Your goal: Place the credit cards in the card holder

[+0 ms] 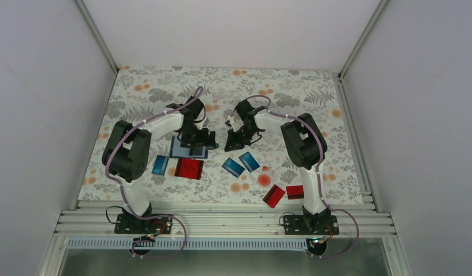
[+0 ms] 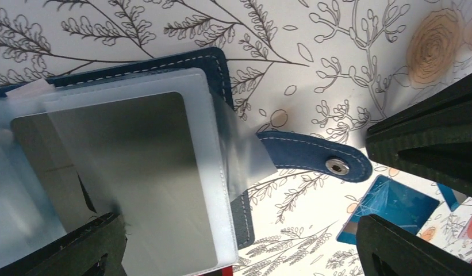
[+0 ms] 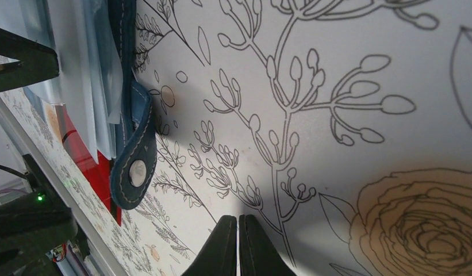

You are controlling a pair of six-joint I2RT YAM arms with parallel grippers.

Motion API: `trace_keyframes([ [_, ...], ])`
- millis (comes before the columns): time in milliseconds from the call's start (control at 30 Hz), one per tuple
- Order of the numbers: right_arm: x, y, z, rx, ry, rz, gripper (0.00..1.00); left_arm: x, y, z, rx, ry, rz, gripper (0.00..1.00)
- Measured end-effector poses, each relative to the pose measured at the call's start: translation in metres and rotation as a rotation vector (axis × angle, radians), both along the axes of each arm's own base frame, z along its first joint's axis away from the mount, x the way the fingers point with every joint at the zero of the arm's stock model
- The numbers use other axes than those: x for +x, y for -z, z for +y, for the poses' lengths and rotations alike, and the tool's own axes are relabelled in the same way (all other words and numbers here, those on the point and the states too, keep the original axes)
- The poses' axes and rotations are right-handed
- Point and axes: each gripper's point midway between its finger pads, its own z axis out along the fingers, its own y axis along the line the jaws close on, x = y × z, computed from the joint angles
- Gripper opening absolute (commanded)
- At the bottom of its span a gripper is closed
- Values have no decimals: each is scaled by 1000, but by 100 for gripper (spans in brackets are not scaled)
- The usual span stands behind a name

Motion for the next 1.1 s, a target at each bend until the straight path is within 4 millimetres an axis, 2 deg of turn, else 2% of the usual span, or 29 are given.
trace_keyframes([
  [167,0,-1,-4,-17,-4,-15,4,2,-7,-4,-14,-22,-6,97],
  [300,2,-5,-4,-25,-3,-22,4,8,-29,-2,-20,-43,-58,80],
  [400,9,-18,3,8,-2,-41,4,12,-48,4,-2,-48,-125,70],
  [500,16,-41,14,72,6,-63,4,14,-56,12,34,-47,-167,69],
  [667,28,-64,27,145,44,-95,4,12,-40,21,115,-40,-155,63],
  [733,31,-65,28,147,68,-88,5,10,-28,22,156,-29,-138,63],
  [867,34,-65,29,142,100,-74,15,3,-7,20,238,5,-99,63],
  [1100,34,-63,29,138,114,-58,20,-5,6,17,348,43,-89,61],
])
